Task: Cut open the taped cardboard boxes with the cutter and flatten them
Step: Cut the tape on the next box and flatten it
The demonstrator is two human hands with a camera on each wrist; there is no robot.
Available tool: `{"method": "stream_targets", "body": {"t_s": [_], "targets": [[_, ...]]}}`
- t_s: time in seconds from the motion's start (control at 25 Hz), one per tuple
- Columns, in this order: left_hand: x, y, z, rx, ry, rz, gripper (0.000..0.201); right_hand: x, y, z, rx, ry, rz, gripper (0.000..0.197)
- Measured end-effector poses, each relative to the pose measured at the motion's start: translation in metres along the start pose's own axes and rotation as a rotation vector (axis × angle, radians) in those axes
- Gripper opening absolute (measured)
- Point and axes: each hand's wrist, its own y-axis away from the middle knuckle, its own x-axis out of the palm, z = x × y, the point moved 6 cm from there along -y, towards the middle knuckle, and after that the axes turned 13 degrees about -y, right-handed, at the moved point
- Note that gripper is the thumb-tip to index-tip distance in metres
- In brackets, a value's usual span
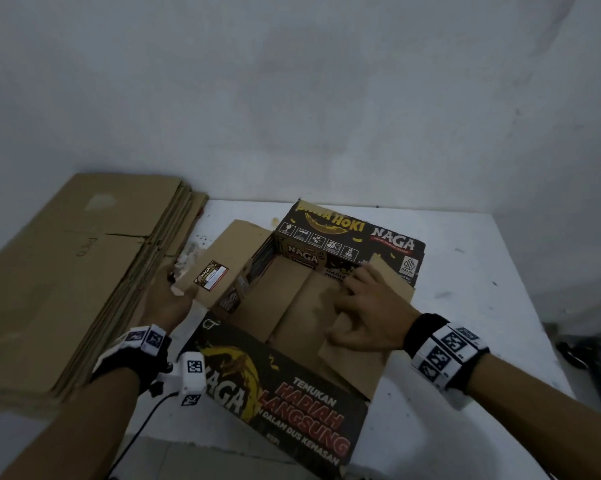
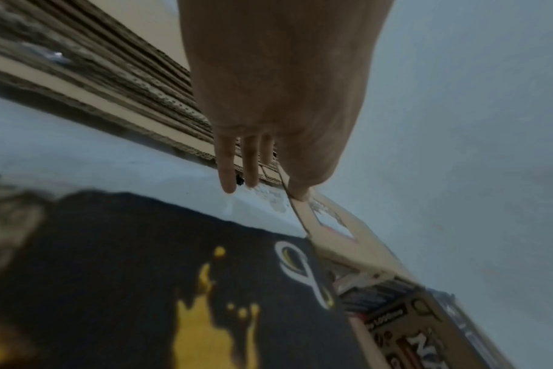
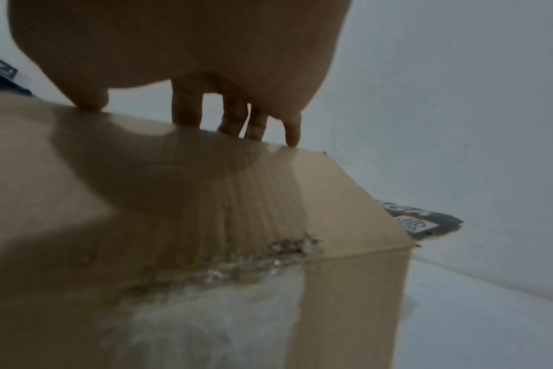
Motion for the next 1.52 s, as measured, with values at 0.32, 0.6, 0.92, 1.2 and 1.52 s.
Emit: {"method": "stream_targets", "body": {"t_s": [0.32, 0.6, 0.92, 1.2, 1.52], "targets": [[0.001, 0.004, 0.009, 0.342, -0.175, 0.013, 0.059, -0.050, 0.115, -0.015, -0.066, -0.041, -0.297, 0.036], [0.047, 0.061, 0.017, -0.374, 0.381, 0.487, 0.071, -0.001, 0.130, -0.035, 0.349, -0.100, 0.137, 0.058], [0.033, 0.069, -0.004, -0.293, 0.171, 0.413, 0.067, 0.075, 0.086, 0.035, 0.121, 0.014, 0.646, 0.118], [0.009, 0.059, -0.022, -0.266, 0.594, 0.535, 0.041, 0.034, 0.070, 0.025, 0.059, -0.210, 0.039, 0.052], [-0.004, 0.050, -0.083, -0.165, 0.748, 0.447, 0.052, -0.056, 0.038, 0.003, 0.269, -0.718, -0.402, 0.021]]}}
